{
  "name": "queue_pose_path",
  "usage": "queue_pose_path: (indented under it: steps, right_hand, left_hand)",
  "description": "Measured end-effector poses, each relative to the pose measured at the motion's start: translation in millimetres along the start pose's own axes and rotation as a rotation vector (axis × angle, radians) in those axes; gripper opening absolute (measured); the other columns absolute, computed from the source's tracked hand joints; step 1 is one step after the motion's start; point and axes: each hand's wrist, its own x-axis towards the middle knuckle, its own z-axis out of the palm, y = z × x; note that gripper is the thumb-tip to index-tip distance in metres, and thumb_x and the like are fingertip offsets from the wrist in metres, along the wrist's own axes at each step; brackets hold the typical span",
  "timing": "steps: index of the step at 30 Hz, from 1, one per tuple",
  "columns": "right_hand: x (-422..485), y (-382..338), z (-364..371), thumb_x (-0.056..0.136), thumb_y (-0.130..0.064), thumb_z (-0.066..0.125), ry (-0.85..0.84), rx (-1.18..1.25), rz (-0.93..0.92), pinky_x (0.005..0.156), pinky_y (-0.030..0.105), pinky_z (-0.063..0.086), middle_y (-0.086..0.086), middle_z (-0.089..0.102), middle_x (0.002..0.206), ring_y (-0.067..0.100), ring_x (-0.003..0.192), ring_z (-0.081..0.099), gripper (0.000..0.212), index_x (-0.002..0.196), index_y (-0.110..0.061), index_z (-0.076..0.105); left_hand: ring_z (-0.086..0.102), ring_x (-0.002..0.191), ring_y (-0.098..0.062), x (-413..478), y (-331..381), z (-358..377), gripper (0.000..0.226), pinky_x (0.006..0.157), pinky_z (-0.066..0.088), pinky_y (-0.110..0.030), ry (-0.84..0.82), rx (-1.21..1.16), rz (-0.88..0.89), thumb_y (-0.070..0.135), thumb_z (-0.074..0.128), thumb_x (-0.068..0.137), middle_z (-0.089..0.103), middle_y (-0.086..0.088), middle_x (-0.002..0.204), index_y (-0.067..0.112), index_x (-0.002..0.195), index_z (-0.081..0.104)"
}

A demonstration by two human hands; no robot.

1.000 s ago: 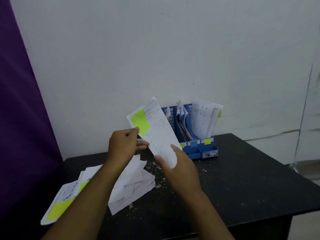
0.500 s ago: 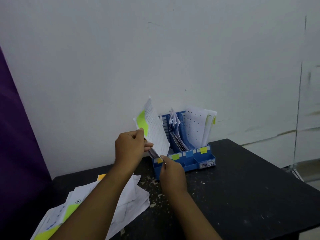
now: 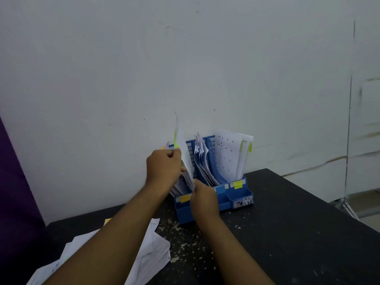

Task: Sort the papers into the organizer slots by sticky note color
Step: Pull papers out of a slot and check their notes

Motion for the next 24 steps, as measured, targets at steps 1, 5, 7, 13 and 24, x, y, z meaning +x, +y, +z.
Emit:
queue_pose_path:
  steps: [1,5,7,13,24]
  right_hand:
    - [6,1,0,0.102,-0.003,0.055,0.001,-0.006,0.003,0.054,0.02,0.031,0.003,0.054,0.091,0.016,0.083,0.049,0.025,0.108,-0.027,0.058]
    - [34,8,11,0.101,0.001,0.055,0.016,-0.034,-0.019,0.074,0.035,0.058,0.01,0.071,0.107,0.026,0.096,0.069,0.048,0.143,-0.022,0.054]
    - [47,11,16,0.1,0.004,0.054,0.003,-0.052,-0.028,0.079,0.039,0.06,0.013,0.071,0.112,0.028,0.1,0.069,0.053,0.146,-0.021,0.05]
    - [77,17,33,0.103,-0.011,0.054,0.048,-0.119,-0.097,0.06,0.029,0.046,0.001,0.066,0.092,0.021,0.081,0.065,0.018,0.115,-0.024,0.054]
    - [75,22,59,0.104,-0.011,0.051,-0.044,-0.179,0.016,0.072,0.039,0.058,0.017,0.072,0.11,0.032,0.098,0.07,0.037,0.141,-0.009,0.052]
  left_hand:
    - [0.076,0.057,-0.018,6,-1,3,0.042,0.068,0.067,-0.037,-0.007,0.007,0.002,0.026,0.057,0.105,0.074,-0.002,0.059,0.005,0.075,0.076]
    - [0.076,0.057,-0.015,30,-11,15,0.041,0.071,0.067,-0.047,-0.021,0.048,0.007,0.025,0.058,0.104,0.074,-0.007,0.061,-0.002,0.079,0.076]
    - [0.075,0.056,-0.013,40,-17,21,0.041,0.073,0.067,-0.049,-0.026,0.052,-0.007,0.024,0.057,0.105,0.076,-0.014,0.07,-0.008,0.086,0.075]
    - [0.075,0.058,-0.014,41,-49,33,0.034,0.078,0.066,-0.047,-0.076,0.046,-0.001,0.019,0.057,0.104,0.077,-0.008,0.07,0.004,0.082,0.078]
    - [0.074,0.059,-0.008,9,-112,15,0.036,0.072,0.067,-0.046,-0.068,0.083,0.026,0.017,0.061,0.103,0.078,-0.005,0.079,0.025,0.071,0.073]
